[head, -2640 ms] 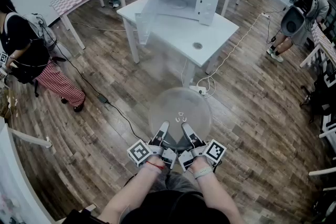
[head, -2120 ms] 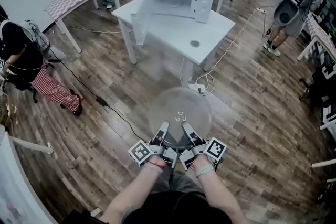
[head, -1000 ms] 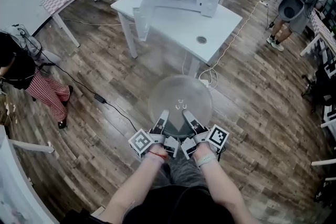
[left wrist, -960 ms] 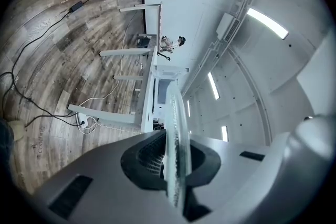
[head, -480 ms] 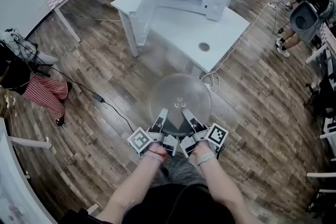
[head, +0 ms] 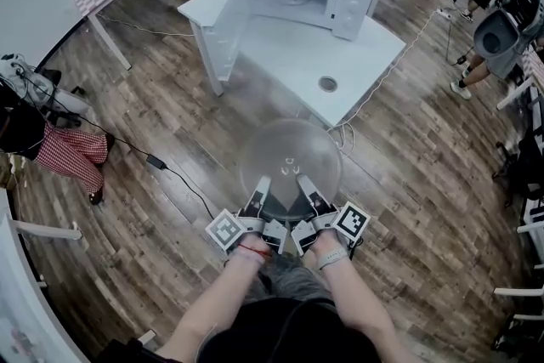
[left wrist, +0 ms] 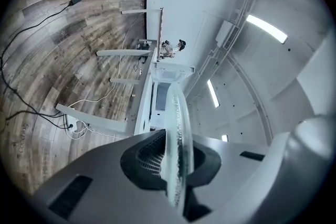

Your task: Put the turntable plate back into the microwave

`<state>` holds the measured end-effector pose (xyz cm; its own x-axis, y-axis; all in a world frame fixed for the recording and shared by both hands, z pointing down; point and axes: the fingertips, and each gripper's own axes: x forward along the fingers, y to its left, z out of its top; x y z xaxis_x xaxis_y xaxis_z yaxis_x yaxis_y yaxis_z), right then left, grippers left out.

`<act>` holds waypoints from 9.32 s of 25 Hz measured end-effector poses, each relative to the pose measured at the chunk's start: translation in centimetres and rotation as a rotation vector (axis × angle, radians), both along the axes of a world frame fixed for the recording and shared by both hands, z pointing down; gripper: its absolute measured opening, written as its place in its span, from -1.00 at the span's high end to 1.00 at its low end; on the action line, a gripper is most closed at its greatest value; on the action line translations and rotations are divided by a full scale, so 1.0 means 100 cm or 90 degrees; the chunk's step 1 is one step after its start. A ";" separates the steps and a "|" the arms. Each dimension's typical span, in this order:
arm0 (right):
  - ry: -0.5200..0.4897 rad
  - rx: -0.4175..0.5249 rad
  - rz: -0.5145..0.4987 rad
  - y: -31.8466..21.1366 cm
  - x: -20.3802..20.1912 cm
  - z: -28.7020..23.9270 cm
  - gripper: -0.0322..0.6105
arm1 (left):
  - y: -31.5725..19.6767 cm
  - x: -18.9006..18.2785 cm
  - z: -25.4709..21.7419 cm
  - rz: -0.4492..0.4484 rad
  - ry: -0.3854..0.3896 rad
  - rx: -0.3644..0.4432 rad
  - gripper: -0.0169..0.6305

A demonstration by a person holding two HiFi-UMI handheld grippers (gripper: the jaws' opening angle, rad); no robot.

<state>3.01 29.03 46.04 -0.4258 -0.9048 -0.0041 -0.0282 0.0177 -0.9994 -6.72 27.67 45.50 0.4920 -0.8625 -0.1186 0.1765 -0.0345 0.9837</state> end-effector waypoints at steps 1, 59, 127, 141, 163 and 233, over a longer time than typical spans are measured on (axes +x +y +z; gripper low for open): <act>-0.001 -0.001 0.016 -0.002 0.006 0.002 0.71 | -0.001 0.000 0.000 -0.004 0.004 -0.001 0.86; 0.021 0.005 0.025 -0.121 0.048 0.004 0.77 | -0.119 0.040 0.001 -0.011 -0.035 0.027 0.86; 0.023 -0.035 0.065 -0.379 0.075 0.025 0.77 | -0.382 0.066 0.024 0.014 -0.026 -0.018 0.86; 0.012 -0.026 0.046 -0.417 0.078 0.027 0.77 | -0.417 0.069 0.026 -0.007 -0.031 -0.015 0.86; 0.003 -0.024 0.041 -0.463 0.080 0.039 0.77 | -0.461 0.071 0.036 -0.013 -0.034 -0.013 0.86; 0.012 -0.031 0.074 -0.562 0.105 0.040 0.78 | -0.503 0.086 0.042 0.024 -0.036 -0.007 0.85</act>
